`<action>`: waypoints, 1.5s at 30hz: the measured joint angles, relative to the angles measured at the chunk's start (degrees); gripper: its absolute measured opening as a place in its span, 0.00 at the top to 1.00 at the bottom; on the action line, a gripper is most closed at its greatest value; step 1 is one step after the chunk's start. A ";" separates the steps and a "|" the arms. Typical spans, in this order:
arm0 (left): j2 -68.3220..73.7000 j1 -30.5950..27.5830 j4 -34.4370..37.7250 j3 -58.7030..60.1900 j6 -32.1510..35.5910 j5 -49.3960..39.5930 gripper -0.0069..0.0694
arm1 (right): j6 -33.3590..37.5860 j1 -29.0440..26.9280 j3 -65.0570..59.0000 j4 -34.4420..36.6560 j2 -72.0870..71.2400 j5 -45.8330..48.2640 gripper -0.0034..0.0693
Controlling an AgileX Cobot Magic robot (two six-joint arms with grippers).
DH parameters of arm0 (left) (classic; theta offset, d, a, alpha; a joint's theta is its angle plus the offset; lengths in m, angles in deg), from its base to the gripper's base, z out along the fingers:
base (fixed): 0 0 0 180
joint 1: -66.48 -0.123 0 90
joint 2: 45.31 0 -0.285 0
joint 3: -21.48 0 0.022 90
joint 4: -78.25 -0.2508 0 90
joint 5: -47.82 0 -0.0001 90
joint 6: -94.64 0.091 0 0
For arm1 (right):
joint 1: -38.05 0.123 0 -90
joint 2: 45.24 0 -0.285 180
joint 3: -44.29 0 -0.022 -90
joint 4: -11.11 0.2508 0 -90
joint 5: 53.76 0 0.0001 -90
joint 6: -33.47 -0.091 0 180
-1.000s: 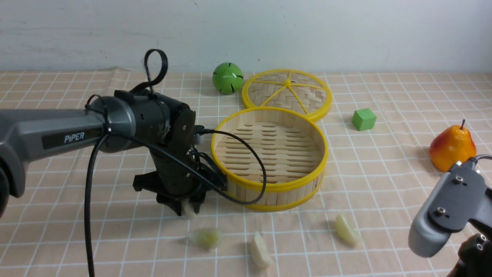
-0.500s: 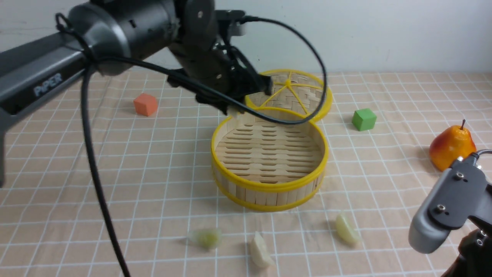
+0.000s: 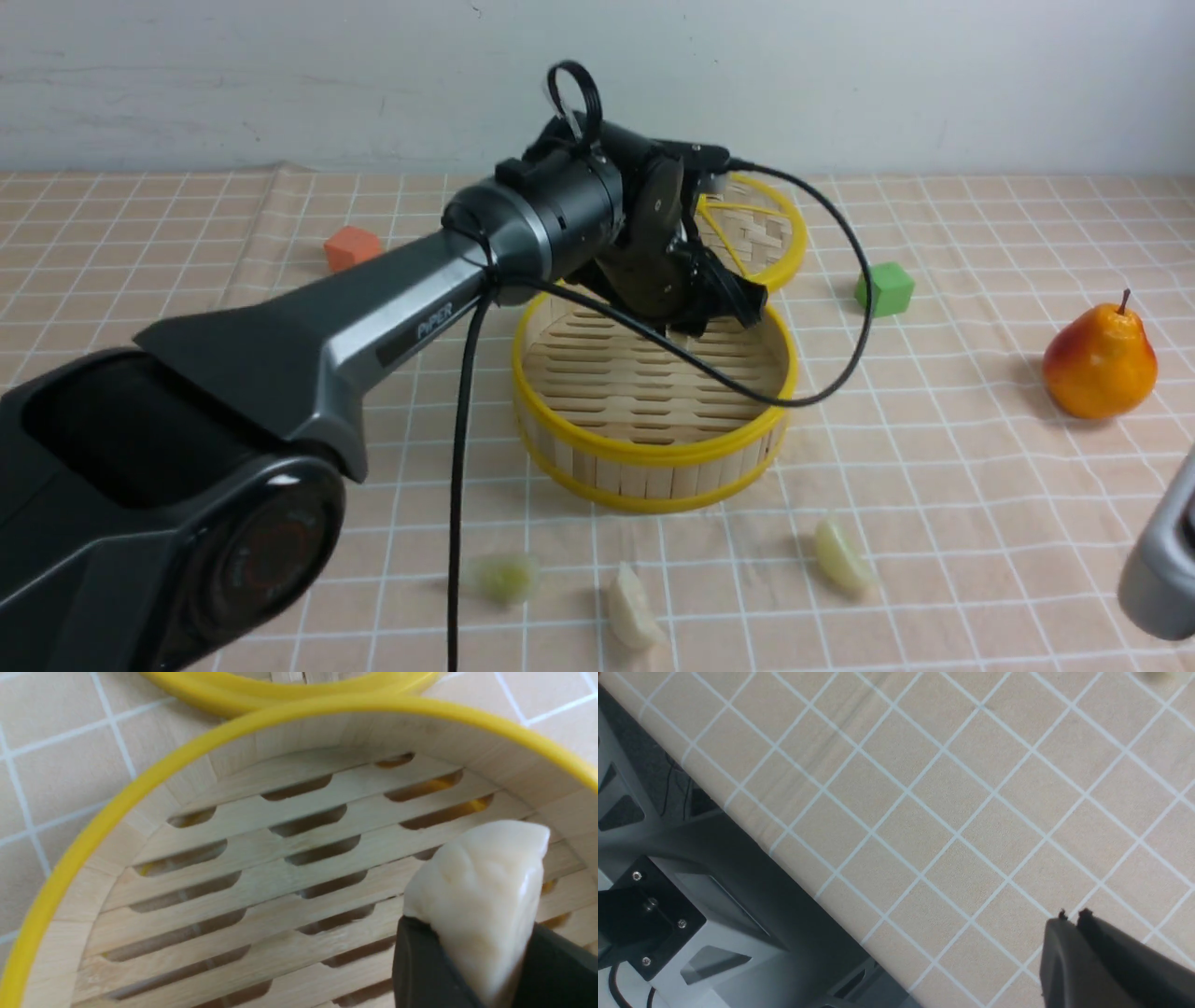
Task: Put the dumplings into the steamer on the table with the brown tablecloth.
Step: 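Place the dumpling into the bamboo steamer basket with the left gripper, then reach for and grasp a dumpling on the table with the left gripper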
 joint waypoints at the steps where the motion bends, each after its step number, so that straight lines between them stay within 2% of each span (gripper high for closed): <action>1: 0.26 0.00 0.00 0.00 0.00 -0.01 0.62 | 0.00 0.00 0.00 0.00 -0.27 0.00 0.91; 4: 1.91 0.00 -0.12 0.00 0.00 0.24 0.56 | -0.06 0.00 0.00 -0.06 -2.17 -0.06 0.91; 10: -0.03 0.00 0.87 0.00 -0.01 -2.46 0.31 | -0.06 0.00 0.00 -0.18 -2.64 -0.18 0.91; 13: -4.80 0.00 1.27 0.00 0.47 -6.21 0.26 | -0.06 0.00 0.00 -0.18 -2.63 -0.31 0.91; 16: -10.12 0.00 1.94 0.00 2.93 -11.82 0.25 | -0.06 0.00 0.00 -0.18 -2.63 -1.50 0.91; 20: -18.59 0.00 2.69 0.11 9.84 -23.50 0.25 | -0.06 0.00 0.00 -0.18 -2.63 -5.51 0.91; 24: -25.54 0.00 4.07 5.31 17.39 -26.02 0.25 | -0.11 0.00 0.00 -0.13 -2.63 -8.81 0.91; 26: -30.19 0.00 5.14 11.58 23.09 -26.41 0.25 | -0.11 0.00 0.00 0.04 -2.63 -10.36 0.90; 34: -37.05 0.05 3.65 33.61 39.02 -25.09 0.25 | -0.11 0.00 0.00 0.25 -2.63 -11.47 0.89; 40: -35.79 0.05 2.42 46.47 44.34 -10.79 0.25 | -0.11 0.00 0.00 2.50 -2.63 -11.60 0.89; 45: -31.57 0.05 1.12 49.73 46.29 -4.40 0.25 | -0.11 0.00 0.00 3.04 -2.63 -11.23 0.88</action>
